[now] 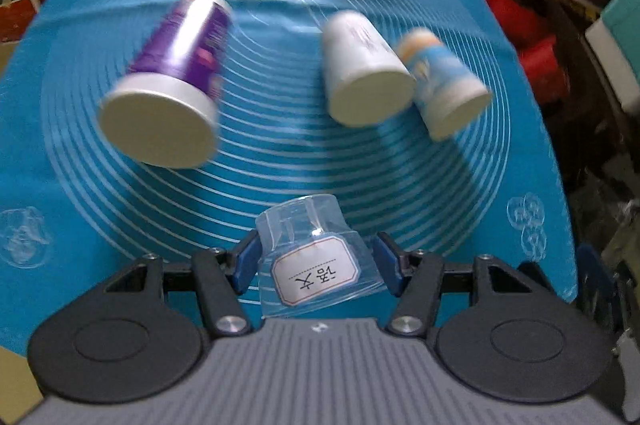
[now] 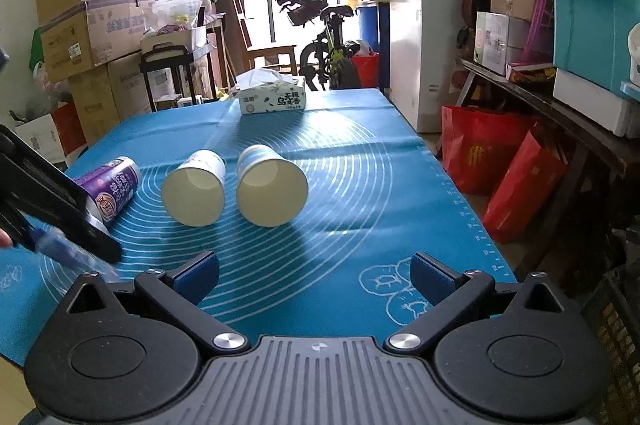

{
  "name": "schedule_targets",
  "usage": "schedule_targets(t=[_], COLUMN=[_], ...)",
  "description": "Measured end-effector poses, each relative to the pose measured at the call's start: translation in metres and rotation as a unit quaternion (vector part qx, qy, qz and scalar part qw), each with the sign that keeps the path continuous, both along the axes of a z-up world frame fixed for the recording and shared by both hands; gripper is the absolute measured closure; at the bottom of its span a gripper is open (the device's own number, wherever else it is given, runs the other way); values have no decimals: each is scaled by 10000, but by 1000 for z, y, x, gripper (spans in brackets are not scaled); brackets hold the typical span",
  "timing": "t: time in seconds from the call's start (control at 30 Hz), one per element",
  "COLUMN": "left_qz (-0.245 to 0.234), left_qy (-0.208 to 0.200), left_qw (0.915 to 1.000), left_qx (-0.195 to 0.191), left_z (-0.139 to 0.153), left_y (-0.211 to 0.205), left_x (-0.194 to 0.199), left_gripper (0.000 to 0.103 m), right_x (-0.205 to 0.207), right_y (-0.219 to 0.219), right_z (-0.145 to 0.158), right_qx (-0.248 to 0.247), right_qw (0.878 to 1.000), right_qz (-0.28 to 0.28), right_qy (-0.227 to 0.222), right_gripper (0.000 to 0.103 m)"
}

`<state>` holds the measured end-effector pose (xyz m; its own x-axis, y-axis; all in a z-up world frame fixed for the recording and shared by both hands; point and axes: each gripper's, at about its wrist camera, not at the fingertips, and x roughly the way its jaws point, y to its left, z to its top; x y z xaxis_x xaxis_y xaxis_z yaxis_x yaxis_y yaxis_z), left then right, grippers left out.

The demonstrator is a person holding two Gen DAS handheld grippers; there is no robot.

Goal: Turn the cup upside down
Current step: 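Lift the clear cup with the left gripper and rotate it mouth-down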

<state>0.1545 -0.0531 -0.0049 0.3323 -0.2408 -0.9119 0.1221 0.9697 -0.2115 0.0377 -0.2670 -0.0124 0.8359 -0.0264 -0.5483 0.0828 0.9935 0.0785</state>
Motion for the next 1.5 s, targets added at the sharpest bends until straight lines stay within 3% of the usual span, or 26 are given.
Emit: schedule_targets(t=[0.17,0.47,0.6,0.83,1.13,1.5], left_qz=[-233,-202,-291,-281,-217,-153], left_qy=[278,317,299,185,31,-436], left_qw=[9993,9991,9984,9982,9987,9988], left_qx=[116,198,375,505,459,153], left_z=[-18,-24,-22,-21,-6,42], left_y=[-25,-28,-31,-31,-20,1], left_x=[0,6,7,8,2,-13], left_gripper=[41,39,26,26,25,25], right_x=[1,3,3,4,4,15], right_y=[-6,-6,-5,-3,2,18], right_z=[-4,-8,-7,-6,0,23], right_qx=[54,66,55,27,-41,-151], right_qw=[9999,9999,9999,9999,9999,9986], right_qz=[-69,-65,-53,-43,65,417], right_qy=[68,112,123,113,123,294], right_gripper=[0,0,0,0,0,0])
